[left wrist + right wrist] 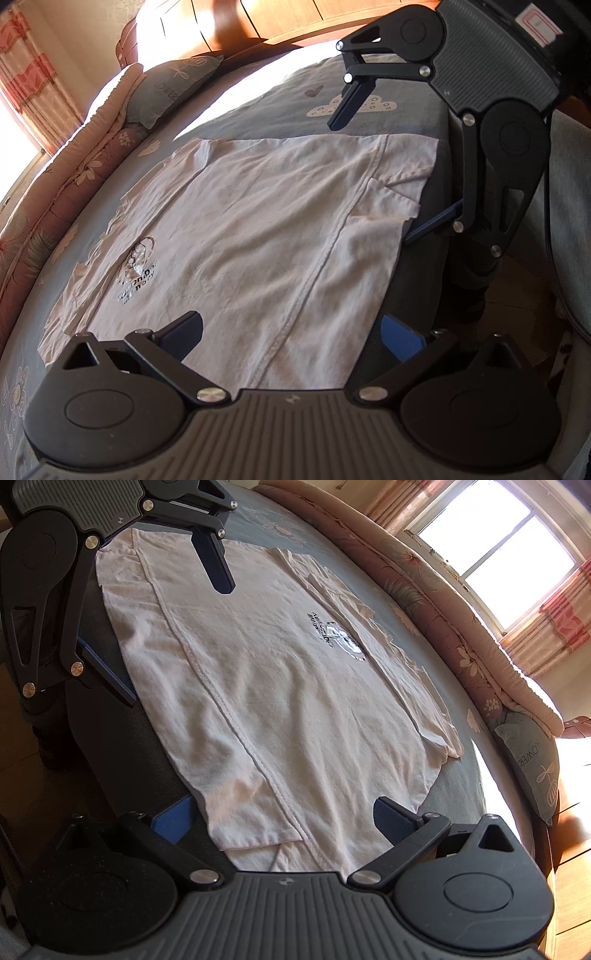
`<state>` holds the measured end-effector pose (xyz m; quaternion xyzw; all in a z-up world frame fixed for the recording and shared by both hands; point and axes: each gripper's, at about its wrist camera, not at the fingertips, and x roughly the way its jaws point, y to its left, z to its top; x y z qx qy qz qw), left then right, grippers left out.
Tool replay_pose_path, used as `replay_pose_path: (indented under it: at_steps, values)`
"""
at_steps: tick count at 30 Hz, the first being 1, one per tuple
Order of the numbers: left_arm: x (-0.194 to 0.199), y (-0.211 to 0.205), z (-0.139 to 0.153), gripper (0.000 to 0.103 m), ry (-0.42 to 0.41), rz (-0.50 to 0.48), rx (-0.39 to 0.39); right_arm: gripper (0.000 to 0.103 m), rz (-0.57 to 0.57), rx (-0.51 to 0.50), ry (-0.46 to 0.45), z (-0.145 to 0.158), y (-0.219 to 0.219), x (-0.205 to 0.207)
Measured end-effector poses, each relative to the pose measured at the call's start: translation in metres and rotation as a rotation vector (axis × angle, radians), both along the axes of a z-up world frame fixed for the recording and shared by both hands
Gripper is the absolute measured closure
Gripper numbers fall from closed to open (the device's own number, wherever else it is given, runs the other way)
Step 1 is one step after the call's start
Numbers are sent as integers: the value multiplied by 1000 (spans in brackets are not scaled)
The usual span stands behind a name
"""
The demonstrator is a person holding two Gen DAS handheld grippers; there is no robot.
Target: Fold clothes
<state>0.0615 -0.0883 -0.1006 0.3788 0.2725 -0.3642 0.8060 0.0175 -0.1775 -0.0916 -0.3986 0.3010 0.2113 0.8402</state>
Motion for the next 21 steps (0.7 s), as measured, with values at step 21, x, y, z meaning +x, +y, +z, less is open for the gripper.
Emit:
replay_pose_path:
  at_steps: [21]
  values:
    - [24,-1,1,1,-82,114,5,0,27,8,-127,1,26,11]
